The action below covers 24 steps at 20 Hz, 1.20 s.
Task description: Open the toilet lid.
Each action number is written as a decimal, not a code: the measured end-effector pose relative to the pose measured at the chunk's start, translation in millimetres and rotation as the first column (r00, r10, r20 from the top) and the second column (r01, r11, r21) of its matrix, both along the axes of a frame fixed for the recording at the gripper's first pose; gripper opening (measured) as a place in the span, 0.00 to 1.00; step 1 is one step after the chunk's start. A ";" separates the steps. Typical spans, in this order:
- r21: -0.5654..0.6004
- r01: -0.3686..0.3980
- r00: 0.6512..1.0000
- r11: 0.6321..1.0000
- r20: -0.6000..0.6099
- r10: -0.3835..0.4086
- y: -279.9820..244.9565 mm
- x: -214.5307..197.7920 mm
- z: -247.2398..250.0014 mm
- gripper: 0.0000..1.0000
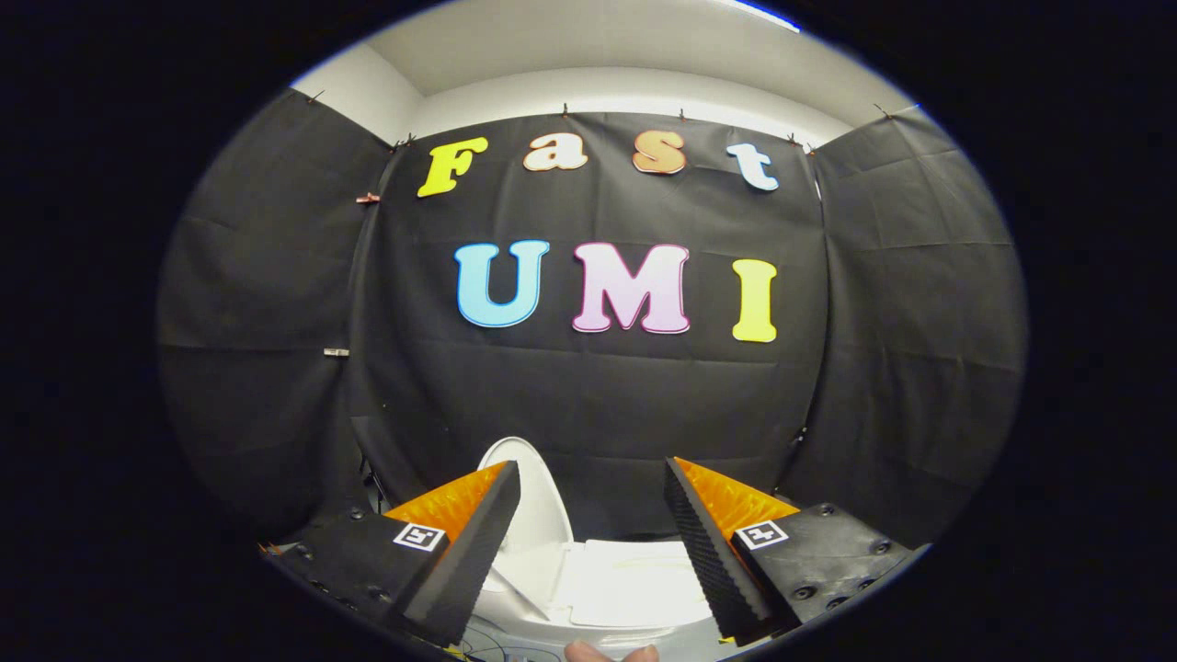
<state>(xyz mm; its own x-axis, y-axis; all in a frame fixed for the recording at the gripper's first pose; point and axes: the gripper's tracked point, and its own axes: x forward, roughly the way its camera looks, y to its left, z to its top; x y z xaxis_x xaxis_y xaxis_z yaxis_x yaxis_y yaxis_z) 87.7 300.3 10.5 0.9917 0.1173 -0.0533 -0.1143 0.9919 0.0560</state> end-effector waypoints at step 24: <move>-0.008 0.019 0.993 1.000 0.117 -0.018 -148.0 -101.3 13.9 0.99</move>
